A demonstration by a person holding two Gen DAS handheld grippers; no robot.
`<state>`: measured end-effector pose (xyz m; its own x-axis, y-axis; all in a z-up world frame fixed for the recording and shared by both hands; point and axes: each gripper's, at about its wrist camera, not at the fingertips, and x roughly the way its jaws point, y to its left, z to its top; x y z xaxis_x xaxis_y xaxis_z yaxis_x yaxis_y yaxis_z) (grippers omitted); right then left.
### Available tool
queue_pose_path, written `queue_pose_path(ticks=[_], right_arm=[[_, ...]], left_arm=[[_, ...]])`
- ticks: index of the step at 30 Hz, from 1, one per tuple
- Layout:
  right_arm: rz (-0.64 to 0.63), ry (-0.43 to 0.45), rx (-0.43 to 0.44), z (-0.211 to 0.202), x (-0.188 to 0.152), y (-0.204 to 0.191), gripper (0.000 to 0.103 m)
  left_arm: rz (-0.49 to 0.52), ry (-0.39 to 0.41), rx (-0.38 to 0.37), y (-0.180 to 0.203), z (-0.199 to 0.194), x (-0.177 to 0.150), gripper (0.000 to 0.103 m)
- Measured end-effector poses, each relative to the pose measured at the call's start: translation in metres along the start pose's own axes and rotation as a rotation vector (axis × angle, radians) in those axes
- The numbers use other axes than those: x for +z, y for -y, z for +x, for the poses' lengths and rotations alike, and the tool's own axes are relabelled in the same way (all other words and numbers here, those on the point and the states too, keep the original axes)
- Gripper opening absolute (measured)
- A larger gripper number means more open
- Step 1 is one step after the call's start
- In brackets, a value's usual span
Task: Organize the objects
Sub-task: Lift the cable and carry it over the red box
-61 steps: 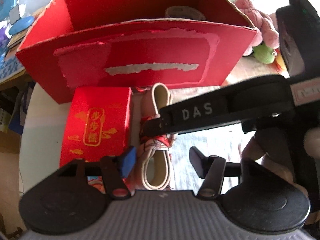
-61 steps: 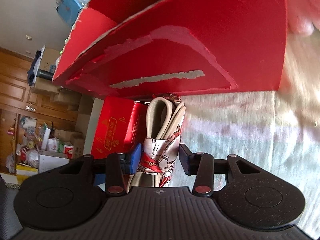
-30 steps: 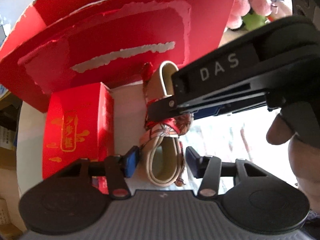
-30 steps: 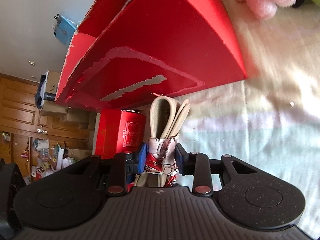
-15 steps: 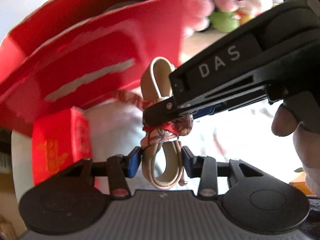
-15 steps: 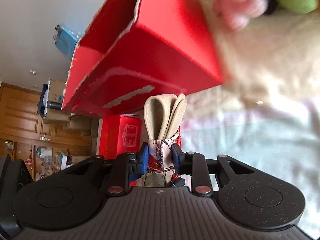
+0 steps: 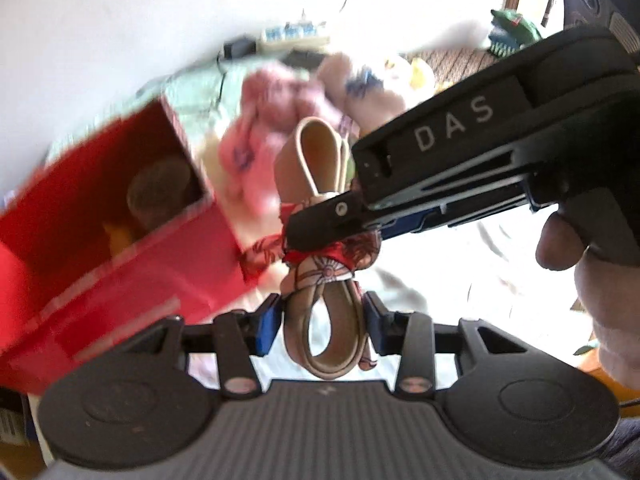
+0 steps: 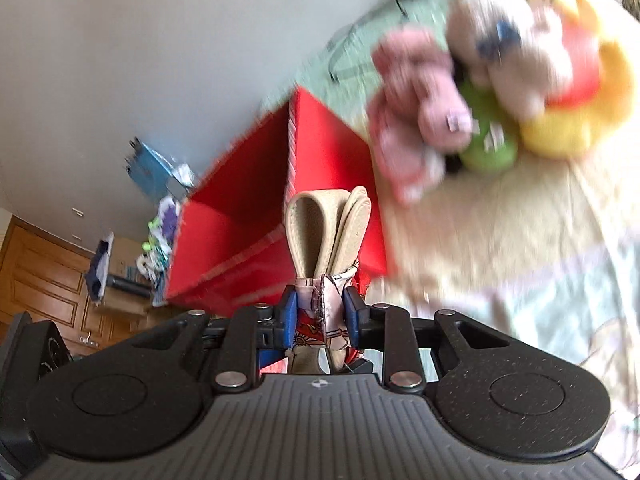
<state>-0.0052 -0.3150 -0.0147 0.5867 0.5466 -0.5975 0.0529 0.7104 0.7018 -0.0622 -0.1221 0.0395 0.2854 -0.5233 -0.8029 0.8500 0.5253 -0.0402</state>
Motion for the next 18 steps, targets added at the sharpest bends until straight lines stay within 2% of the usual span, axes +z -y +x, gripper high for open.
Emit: queue_pose_path(ticks=[4, 6, 7, 13, 18], right_arm=[[-0.085, 0.065, 0.02, -0.007, 0.015, -0.022, 0.027], [-0.126, 0.088, 0.039, -0.005, 0.023, -0.035, 0.027], [-0.145, 0.098, 0.051, -0.005, 0.028, -0.04, 0.027], [-0.249, 0.12, 0.124, 0.0, 0.058, -0.068, 0.027], [-0.309, 0.114, 0.161, 0.025, 0.074, -0.104, 0.027]], left_arm=[[0.002, 0.07, 0.03, 0.002, -0.017, 0.02, 0.042], [-0.011, 0.101, 0.045, -0.024, -0.007, 0.043, 0.042], [-0.017, 0.118, 0.059, -0.025, -0.015, 0.05, 0.042], [-0.046, 0.191, 0.143, -0.056, -0.047, 0.067, 0.042], [-0.085, 0.227, 0.185, -0.106, -0.056, 0.076, 0.042]])
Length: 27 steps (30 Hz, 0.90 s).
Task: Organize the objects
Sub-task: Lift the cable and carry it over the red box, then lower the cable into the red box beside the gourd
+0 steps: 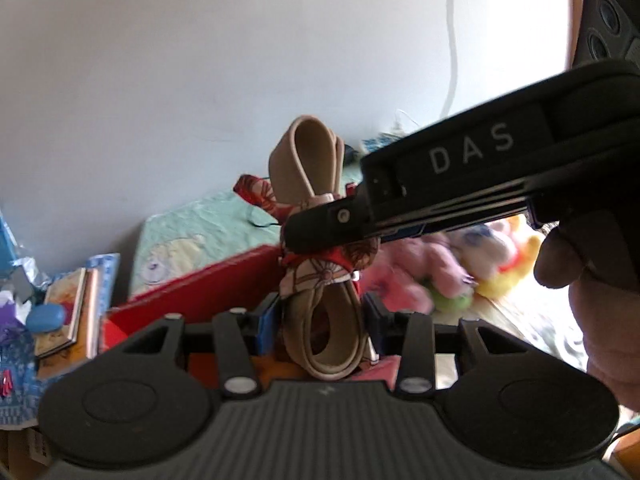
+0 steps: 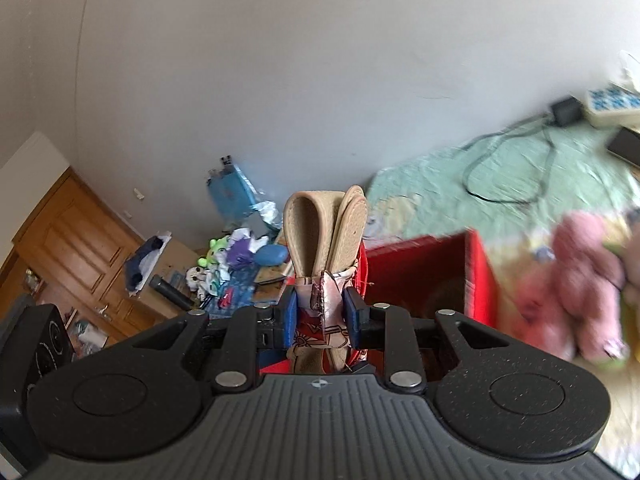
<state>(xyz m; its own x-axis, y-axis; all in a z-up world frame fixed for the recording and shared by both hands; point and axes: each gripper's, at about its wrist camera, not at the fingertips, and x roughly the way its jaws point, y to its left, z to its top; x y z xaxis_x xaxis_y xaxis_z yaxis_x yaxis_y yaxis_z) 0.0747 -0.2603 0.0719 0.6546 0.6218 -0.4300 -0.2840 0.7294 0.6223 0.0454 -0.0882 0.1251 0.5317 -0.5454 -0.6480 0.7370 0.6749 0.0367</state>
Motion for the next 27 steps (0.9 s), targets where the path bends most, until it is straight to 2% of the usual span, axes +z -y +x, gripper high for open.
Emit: queue_pose_path(ticks=[4, 8, 16, 27], right_arm=[[-0.036, -0.04, -0.01, 0.041, 0.008, -0.016, 0.027], [-0.046, -0.114, -0.04, 0.085, 0.006, -0.021, 0.027], [-0.04, -0.283, -0.124, 0.157, -0.012, -0.014, 0.027], [0.027, -0.441, -0.199, 0.198, -0.033, 0.013, 0.027]], left_arm=[[-0.046, -0.03, -0.005, -0.042, 0.01, 0.0, 0.042], [-0.081, -0.102, -0.016, -0.071, 0.032, -0.011, 0.042], [-0.133, -0.254, -0.069, -0.089, 0.057, -0.052, 0.042], [-0.179, -0.434, -0.164, -0.103, 0.115, -0.081, 0.042]])
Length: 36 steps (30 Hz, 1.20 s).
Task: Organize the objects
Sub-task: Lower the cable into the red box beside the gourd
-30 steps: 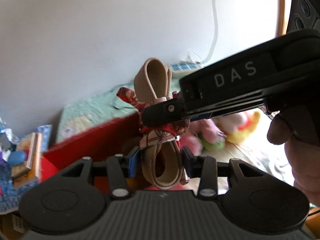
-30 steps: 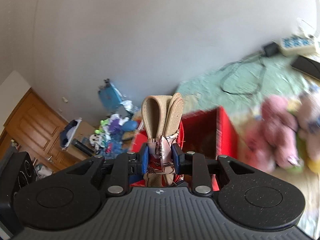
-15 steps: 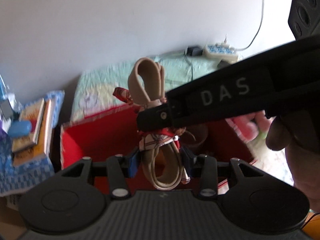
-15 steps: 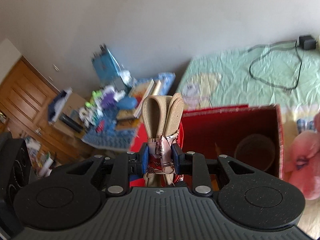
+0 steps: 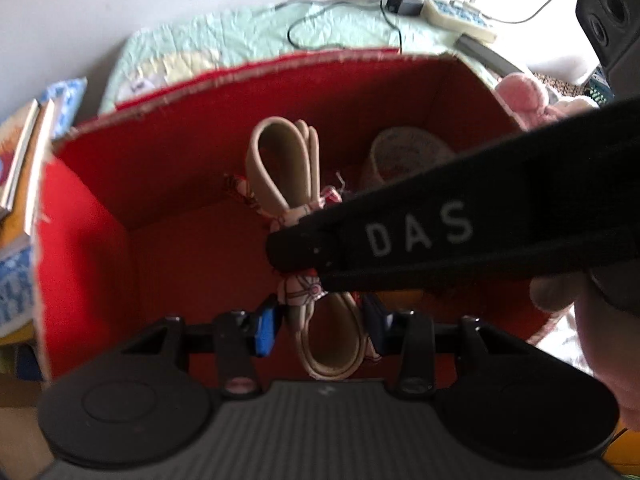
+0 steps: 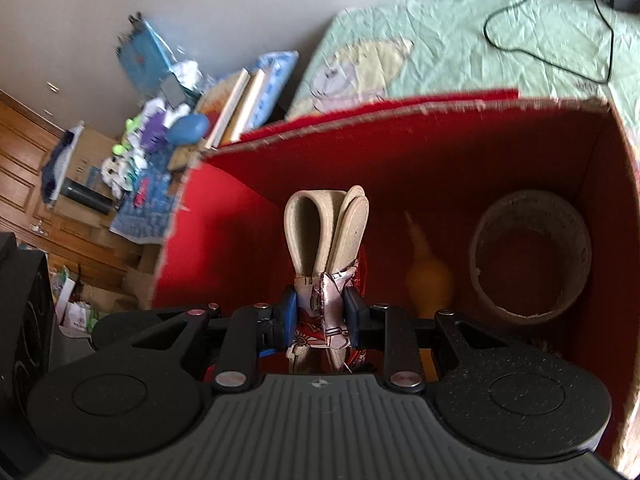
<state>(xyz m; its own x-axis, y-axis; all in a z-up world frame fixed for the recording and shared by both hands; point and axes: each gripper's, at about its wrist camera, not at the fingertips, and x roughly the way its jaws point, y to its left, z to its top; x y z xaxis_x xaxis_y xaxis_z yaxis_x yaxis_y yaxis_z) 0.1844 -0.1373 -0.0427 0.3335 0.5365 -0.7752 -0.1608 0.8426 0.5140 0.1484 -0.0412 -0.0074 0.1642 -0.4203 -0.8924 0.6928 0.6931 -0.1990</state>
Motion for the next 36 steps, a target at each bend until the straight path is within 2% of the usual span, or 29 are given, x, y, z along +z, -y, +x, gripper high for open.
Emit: queue_pose_path(ticks=[6, 8, 12, 15, 19, 20, 28, 32, 36], right_arm=[[0.011, -0.06, -0.054, 0.019, -0.002, 0.008, 0.027], [0.021, -0.072, -0.063, 0.024, -0.004, 0.013, 0.027], [0.06, -0.096, -0.064, 0.027, -0.005, 0.019, 0.026], [0.06, -0.101, -0.104, 0.027, -0.006, 0.017, 0.026], [0.051, -0.092, -0.141, 0.025, -0.008, 0.017, 0.026], [0.049, -0.09, -0.145, 0.025, -0.009, 0.017, 0.027], [0.138, -0.058, -0.133, 0.017, -0.014, 0.033, 0.027], [0.14, -0.028, -0.148, 0.012, -0.018, 0.034, 0.027], [0.155, -0.003, -0.159, 0.008, -0.02, 0.036, 0.027]], left_arm=[[0.005, -0.027, -0.02, 0.0, 0.008, 0.003, 0.041], [0.019, -0.028, -0.011, 0.002, 0.009, 0.002, 0.036], [0.008, -0.038, -0.019, -0.005, 0.012, 0.002, 0.037], [-0.002, -0.034, -0.003, -0.009, 0.012, 0.001, 0.038], [-0.007, -0.041, 0.014, -0.015, 0.017, 0.006, 0.041], [-0.003, -0.04, 0.018, -0.015, 0.017, 0.006, 0.046], [0.017, -0.027, 0.067, -0.014, 0.025, 0.012, 0.059], [0.037, -0.014, 0.111, -0.01, 0.026, 0.011, 0.067], [0.035, -0.01, 0.124, -0.01, 0.027, 0.012, 0.069]])
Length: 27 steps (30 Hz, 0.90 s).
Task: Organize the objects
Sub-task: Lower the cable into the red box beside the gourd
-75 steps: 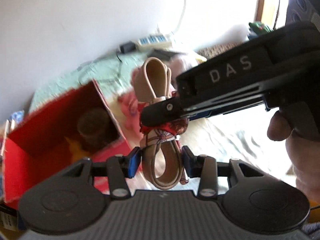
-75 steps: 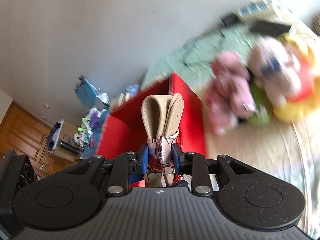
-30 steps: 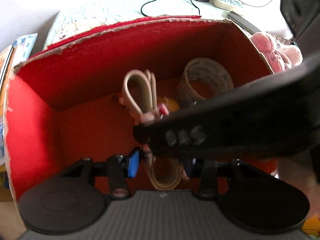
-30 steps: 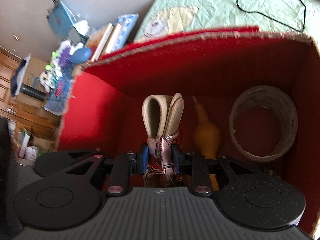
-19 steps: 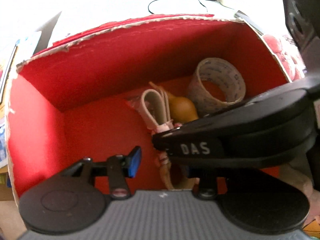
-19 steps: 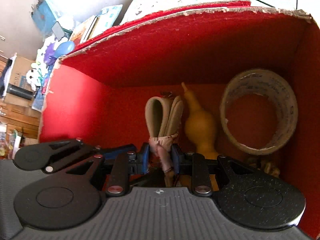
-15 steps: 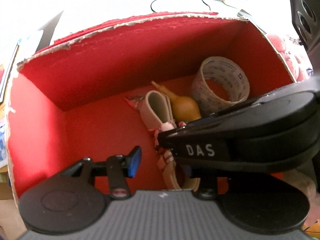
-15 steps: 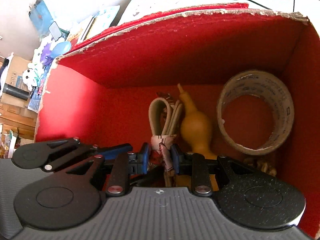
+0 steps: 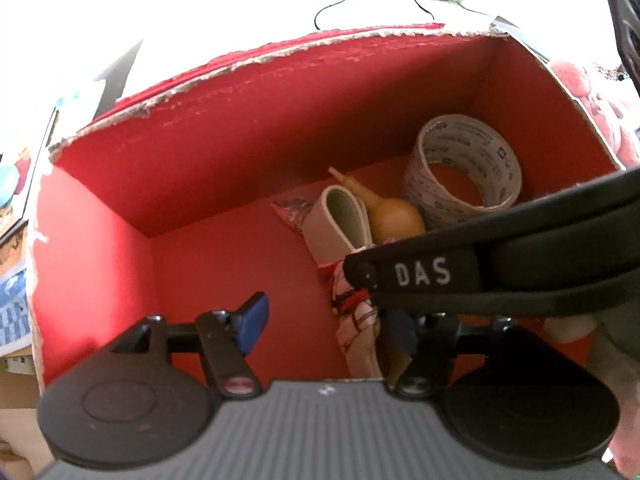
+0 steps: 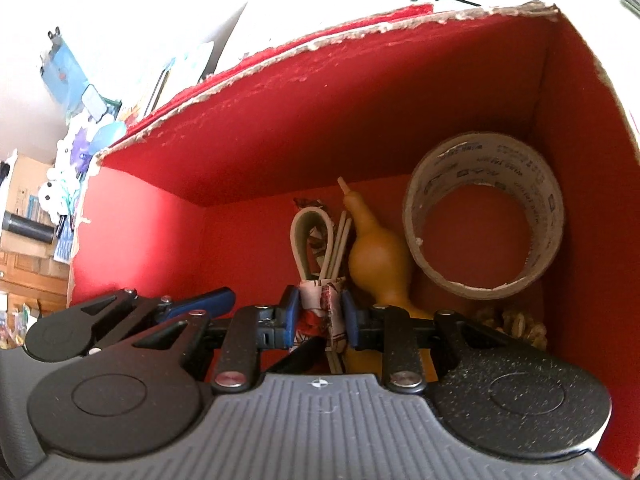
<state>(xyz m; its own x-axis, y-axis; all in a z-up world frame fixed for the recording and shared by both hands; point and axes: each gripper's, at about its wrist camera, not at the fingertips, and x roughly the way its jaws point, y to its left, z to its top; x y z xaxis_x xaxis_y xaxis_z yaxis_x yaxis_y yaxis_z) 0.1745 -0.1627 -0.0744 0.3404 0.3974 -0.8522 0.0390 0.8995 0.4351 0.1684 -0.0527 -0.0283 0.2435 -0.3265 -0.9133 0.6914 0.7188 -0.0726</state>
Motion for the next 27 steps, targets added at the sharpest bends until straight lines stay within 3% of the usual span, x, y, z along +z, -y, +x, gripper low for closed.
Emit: queue_pose_path(ticks=[15, 17, 27], right_arm=[[0.051, 0.1, -0.008, -0.02, -0.007, 0.013, 0.027], [0.064, 0.124, -0.003, -0.011, -0.005, -0.003, 0.027], [0.109, 0.21, 0.071, -0.016, -0.009, 0.003, 0.027]], left_arm=[[0.016, 0.024, 0.053, 0.003, 0.0, 0.0, 0.077], [0.01, 0.027, 0.05, 0.002, -0.001, 0.001, 0.077], [-0.032, 0.071, -0.012, -0.006, -0.008, 0.0, 0.078]])
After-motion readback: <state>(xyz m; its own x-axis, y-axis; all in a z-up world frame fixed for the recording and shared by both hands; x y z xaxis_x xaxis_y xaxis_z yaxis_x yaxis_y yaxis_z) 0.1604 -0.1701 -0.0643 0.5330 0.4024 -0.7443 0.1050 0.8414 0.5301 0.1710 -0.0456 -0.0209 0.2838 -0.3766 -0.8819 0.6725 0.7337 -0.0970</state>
